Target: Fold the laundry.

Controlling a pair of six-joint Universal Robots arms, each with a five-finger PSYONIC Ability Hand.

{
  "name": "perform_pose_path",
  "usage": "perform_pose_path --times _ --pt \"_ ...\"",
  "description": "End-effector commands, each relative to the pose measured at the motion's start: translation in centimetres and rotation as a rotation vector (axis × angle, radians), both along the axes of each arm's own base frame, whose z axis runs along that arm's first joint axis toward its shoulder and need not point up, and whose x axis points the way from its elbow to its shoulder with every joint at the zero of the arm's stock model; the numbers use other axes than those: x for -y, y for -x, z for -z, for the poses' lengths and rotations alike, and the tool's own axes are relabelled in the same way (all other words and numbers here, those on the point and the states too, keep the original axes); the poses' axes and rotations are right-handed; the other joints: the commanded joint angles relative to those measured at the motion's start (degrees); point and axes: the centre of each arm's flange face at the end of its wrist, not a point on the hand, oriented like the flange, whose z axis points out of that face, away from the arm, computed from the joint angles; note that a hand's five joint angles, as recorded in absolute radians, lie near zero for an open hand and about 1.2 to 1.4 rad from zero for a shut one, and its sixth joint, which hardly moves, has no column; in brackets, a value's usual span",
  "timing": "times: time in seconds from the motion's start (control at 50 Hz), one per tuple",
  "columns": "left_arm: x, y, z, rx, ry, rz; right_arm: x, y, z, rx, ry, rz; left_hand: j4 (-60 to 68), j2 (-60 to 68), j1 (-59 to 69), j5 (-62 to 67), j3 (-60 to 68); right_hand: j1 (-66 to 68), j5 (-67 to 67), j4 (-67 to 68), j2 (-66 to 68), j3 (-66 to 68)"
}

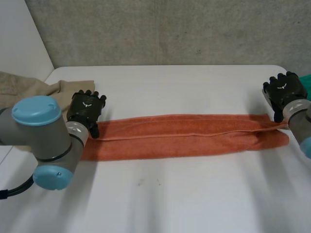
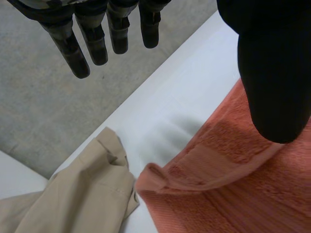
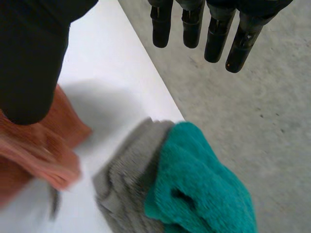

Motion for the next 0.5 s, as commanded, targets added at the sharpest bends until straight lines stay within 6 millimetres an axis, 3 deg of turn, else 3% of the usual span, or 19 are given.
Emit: perform_pose_path --times 0.02,0.16,0.38,0.5 --pt "-1.1 -0.3 0.4 0.007 -0.032 0.049 -2.9 -0.4 0.3 0.037 -0.174 -0.131 3.52 3.35 4.24 2.41 2.95 -1.68 -3.84 -3.50 -2.78 -2.32" --pt "-1.3 -0.8 1.4 0.043 -0.060 0.047 -3.0 0.0 2.1 0.035 -0.242 -0.128 10.58 10.42 11.30 9.48 10.01 5.96 3.81 4.14 4.87 5.32" --pt "-0.4 -0.8 3.0 0.140 -0.050 0.057 -1.0 0.0 4.8 0.002 -0.191 -0.134 17.47 17.31 18.19 16.36 16.90 23.45 21.30 21.63 22.35 22.81" --pt "0.4 -0.9 3.3 0.146 -0.046 0.048 -0.4 0.0 4.9 0.001 -0.147 -0.137 27.56 27.39 28.28 26.45 26.99 45.48 43.32 43.66 44.38 44.84"
